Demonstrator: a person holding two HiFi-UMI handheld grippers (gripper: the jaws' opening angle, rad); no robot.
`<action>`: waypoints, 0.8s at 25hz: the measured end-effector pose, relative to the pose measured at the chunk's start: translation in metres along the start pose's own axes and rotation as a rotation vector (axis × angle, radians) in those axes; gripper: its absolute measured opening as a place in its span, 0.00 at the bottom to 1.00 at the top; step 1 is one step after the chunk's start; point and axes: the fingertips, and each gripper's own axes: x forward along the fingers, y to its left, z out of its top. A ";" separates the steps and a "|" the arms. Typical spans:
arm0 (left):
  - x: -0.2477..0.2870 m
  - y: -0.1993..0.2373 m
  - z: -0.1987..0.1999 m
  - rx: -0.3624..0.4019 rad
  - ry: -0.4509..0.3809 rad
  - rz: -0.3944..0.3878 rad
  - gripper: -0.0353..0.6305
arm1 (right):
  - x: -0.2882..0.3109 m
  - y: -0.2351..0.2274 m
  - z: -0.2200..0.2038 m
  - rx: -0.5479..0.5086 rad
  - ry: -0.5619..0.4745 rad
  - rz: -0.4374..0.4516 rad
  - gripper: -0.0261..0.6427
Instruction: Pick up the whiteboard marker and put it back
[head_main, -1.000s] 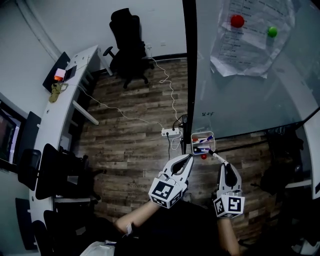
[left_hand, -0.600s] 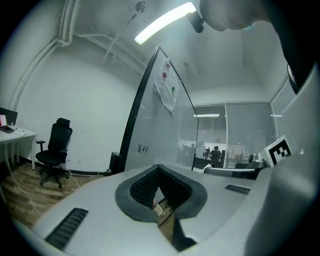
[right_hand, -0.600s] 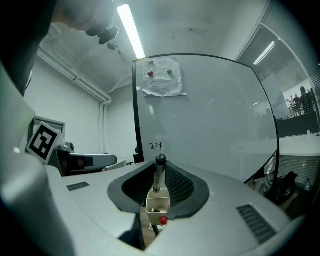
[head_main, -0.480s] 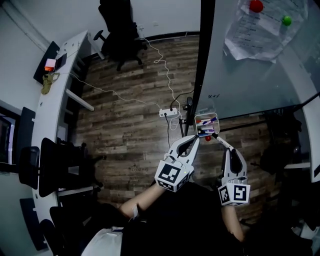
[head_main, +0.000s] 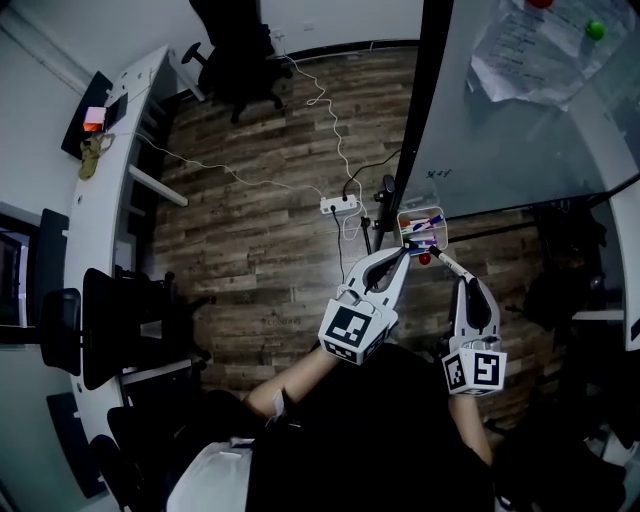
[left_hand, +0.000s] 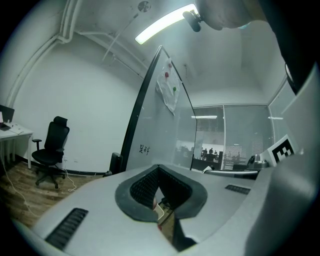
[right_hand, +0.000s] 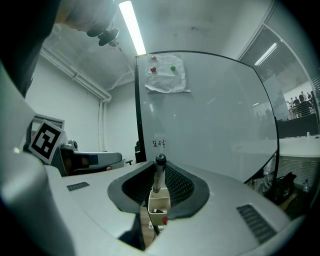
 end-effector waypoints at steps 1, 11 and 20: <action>0.000 0.000 0.000 0.005 0.001 -0.003 0.06 | 0.001 0.000 0.000 0.003 0.001 -0.004 0.16; -0.001 0.006 -0.001 -0.008 -0.001 -0.007 0.06 | 0.005 0.005 -0.002 0.005 0.007 -0.017 0.16; -0.005 0.011 -0.005 -0.020 0.006 -0.017 0.06 | 0.003 0.011 -0.005 -0.006 0.012 -0.031 0.16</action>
